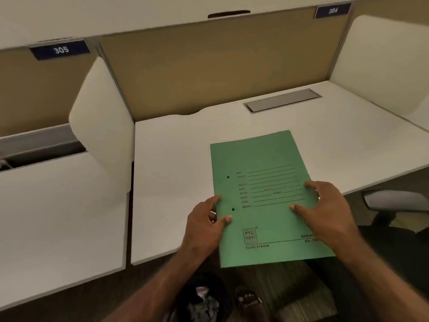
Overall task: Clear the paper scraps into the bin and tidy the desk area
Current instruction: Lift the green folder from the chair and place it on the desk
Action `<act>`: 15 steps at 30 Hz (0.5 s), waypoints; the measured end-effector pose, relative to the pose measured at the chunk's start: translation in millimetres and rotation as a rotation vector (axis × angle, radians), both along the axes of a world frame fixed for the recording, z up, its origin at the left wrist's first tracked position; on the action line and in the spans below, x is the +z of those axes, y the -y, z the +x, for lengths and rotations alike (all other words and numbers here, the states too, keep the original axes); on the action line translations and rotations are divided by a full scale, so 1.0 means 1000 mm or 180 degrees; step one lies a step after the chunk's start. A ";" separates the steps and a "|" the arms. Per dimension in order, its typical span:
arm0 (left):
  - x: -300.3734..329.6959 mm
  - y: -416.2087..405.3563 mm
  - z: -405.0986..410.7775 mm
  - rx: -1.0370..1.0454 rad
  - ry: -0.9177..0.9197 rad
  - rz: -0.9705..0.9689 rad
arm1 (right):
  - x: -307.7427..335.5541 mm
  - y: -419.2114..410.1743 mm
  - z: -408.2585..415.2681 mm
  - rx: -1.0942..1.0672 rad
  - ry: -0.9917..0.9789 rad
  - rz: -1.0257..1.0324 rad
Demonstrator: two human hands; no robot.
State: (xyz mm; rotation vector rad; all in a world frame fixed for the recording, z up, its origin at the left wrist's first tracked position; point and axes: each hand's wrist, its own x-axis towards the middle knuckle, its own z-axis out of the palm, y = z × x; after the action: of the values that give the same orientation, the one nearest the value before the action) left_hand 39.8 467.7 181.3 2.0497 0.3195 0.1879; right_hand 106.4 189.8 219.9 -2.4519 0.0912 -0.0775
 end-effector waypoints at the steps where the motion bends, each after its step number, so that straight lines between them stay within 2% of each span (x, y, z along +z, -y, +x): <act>1: 0.005 -0.005 0.007 0.0046 0.0024 -0.0043 | 0.006 -0.005 0.008 0.0033 0.0030 0.0044; 8: 0.038 -0.037 0.063 0.0171 0.0233 0.0031 | 0.037 -0.038 0.068 0.0278 0.0229 0.0169; 15: 0.039 -0.067 0.128 0.0398 0.0283 -0.0012 | 0.040 -0.073 0.152 0.0437 0.0200 0.0299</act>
State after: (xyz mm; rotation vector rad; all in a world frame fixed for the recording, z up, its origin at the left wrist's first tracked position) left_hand 167.8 534.5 220.2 2.0121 0.3926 0.3537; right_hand 258.8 262.6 260.1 -2.3526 -0.0989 -0.0878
